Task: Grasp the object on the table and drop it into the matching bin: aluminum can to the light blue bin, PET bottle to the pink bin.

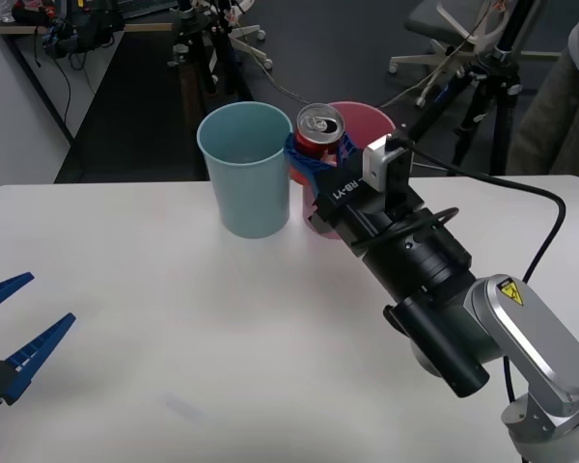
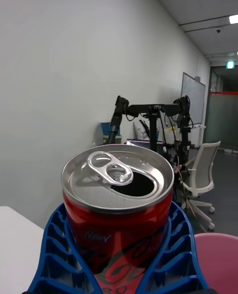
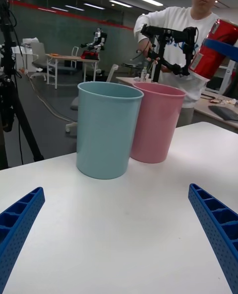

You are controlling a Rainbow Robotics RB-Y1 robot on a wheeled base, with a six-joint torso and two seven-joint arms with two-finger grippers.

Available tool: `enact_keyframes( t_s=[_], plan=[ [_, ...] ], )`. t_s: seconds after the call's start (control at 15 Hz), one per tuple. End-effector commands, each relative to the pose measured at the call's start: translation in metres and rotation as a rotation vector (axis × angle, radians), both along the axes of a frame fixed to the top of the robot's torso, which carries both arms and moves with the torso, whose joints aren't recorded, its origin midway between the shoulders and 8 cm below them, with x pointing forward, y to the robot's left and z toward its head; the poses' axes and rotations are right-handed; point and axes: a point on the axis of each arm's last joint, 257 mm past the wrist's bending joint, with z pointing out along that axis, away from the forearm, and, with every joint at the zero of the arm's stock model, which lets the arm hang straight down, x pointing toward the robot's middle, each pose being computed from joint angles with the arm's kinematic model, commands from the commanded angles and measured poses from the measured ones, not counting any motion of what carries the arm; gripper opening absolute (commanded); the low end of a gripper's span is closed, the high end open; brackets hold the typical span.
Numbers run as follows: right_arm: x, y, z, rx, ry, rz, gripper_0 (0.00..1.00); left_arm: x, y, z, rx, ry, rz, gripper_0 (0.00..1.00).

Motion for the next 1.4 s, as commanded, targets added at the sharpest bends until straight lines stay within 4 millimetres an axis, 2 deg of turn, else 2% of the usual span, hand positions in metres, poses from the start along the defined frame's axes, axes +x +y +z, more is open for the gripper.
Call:
enact_keyframes(
  t_s=[0.07, 0.2, 0.33, 0.67, 1.0, 1.4],
  plan=[
    [0.01, 0.006, 0.025, 0.027, -0.021, -0.025, 0.0, 0.0, 0.0, 0.0, 0.0, 0.0, 0.0, 1.0],
    [0.021, 0.014, 0.034, 0.041, -0.011, -0.043, 0.0, 0.0, 0.0, 0.0, 0.0, 0.0, 0.0, 1.0],
    [0.046, 0.023, 0.032, 0.03, -0.002, -0.06, 0.0, 0.0, 0.0, 0.0, 0.0, 0.0, 0.0, 1.0],
    [0.101, 0.053, 0.017, 0.002, 0.067, -0.092, 0.0, 0.0, 0.0, 0.0, 0.0, 0.0, 0.0, 1.0],
    [0.135, 0.075, 0.014, -0.029, 0.108, -0.128, 0.0, 0.0, 0.0, 0.0, 0.0, 0.0, 0.0, 1.0],
    [0.167, 0.084, 0.001, -0.065, 0.167, -0.18, 0.0, 0.0, 0.0, 0.0, 0.0, 0.0, 0.0, 1.0]
  ],
)
